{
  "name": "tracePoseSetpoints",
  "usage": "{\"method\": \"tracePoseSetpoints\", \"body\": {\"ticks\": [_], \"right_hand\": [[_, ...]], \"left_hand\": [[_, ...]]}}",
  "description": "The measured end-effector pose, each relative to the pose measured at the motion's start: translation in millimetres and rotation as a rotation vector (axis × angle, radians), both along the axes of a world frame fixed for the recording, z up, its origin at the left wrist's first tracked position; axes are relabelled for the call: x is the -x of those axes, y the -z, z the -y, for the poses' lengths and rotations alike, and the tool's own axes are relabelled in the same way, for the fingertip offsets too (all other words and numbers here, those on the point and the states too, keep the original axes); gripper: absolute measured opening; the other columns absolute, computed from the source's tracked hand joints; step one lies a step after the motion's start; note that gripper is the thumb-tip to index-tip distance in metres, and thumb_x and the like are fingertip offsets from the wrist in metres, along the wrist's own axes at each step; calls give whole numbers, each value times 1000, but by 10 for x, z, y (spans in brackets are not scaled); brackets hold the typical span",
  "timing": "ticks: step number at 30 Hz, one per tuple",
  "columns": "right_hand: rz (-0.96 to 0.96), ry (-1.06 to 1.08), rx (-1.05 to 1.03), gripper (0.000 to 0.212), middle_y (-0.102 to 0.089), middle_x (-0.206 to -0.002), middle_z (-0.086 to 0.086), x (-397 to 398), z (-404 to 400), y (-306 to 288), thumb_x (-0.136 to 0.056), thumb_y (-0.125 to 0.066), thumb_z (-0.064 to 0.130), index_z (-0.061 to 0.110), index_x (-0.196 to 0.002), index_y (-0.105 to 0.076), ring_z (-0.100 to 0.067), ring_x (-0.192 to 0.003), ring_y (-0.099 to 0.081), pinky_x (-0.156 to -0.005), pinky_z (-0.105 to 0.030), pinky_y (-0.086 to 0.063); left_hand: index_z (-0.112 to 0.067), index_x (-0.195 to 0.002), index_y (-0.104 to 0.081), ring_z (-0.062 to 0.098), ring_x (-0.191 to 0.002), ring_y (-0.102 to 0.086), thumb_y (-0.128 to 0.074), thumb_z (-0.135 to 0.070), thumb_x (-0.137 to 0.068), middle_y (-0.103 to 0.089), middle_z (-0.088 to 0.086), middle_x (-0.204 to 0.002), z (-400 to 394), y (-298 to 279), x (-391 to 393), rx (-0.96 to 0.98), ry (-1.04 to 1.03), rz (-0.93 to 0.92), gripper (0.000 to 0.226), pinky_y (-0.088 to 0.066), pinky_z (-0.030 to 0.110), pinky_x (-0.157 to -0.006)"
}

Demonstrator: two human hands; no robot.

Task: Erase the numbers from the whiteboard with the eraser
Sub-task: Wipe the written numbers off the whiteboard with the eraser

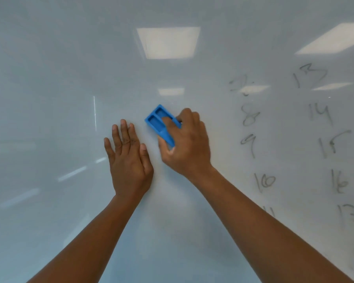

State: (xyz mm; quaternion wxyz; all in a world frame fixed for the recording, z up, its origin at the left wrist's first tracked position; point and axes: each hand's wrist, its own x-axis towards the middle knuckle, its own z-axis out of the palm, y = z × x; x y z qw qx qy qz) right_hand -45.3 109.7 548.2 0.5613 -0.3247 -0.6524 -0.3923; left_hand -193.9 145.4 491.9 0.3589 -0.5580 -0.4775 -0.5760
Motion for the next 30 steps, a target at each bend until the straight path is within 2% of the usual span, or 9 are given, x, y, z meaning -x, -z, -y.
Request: {"method": "tracePoseSetpoints", "body": {"ticks": [6, 8, 13, 15, 19, 22, 25, 28, 30], "right_hand": [[-394, 61, -46, 45, -53, -101, -21, -890, -87, -374, -83, -67, 33, 6, -119, -64, -37, -91, -52, -72, -45, -51], [-438, 69, -24, 46, -51, -105, -20, -931, -87, -583, -85, -63, 35, 7, -121, -62, -36, -94, -50, -76, -46, -50], [-184, 71, -11, 46, -52, -107, -17, -959, -71, -631, -84, -63, 37, 9, -120, -61, -30, -97, -50, -73, -40, -51], [-150, 70, -29, 45, -52, -106, -17, -1177, -80, -590, -83, -65, 37, 9, -119, -62, -31, -96, -51, -71, -41, -52], [-351, 64, -60, 45, -50, -110, -21, -1654, -128, -754, -85, -63, 35, 6, -119, -61, -35, -99, -49, -73, -46, -53], [-452, 85, -43, 45, -48, -114, -16, -1714, -175, -993, -87, -61, 40, 9, -120, -59, -27, -101, -46, -76, -39, -55], [-326, 42, -44, 45, -50, -112, -18, -1503, -145, -942, -85, -62, 37, 8, -119, -60, -31, -100, -49, -76, -43, -52], [-129, -13, -25, 42, -52, -104, -17, -1297, -100, -547, -82, -63, 37, 10, -115, -64, -32, -94, -50, -71, -41, -49], [-114, -32, -7, 41, -52, -99, -14, -1351, -80, -274, -83, -64, 39, 11, -114, -65, -30, -89, -51, -67, -40, -50]], "left_hand": [[-6, -160, -13, 24, -156, 0, -23, -27, -105, -9, 10, -168, 19, -441, -519, 14, 14, -57, 59, 2, 45, -127], [-7, -160, -12, 24, -156, 0, -22, -28, -106, -7, 10, -169, 17, -592, -756, 17, 34, -77, 59, 2, 45, -127], [-8, -160, -11, 23, -156, 2, -18, -29, -105, -6, 9, -169, 9, -731, -1301, 19, 70, -110, 59, 5, 43, -127], [-8, -160, -11, 23, -156, 1, -18, -30, -105, -6, 9, -169, -3, -735, -1430, 16, 68, -121, 60, 4, 43, -127], [-7, -160, -10, 22, -157, 2, -19, -29, -106, -5, 9, -169, -44, -750, -1557, 1, 46, -96, 60, 5, 41, -127], [-8, -161, -9, 20, -157, 2, -19, -29, -106, -5, 7, -169, -71, -734, -1586, -19, 30, -87, 59, 5, 39, -127], [-7, -160, -13, 20, -157, -1, -21, -27, -106, -8, 7, -169, -79, -717, -1603, -34, 16, -78, 58, 3, 39, -128], [-7, -160, -16, 20, -156, -3, -29, -22, -107, -11, 8, -169, -81, -708, -1595, -37, 40, -91, 56, 0, 41, -128], [-7, -160, -16, 20, -156, -5, -28, -22, -107, -12, 7, -168, -72, -705, -1584, -34, 52, -81, 56, -1, 41, -128]]}}
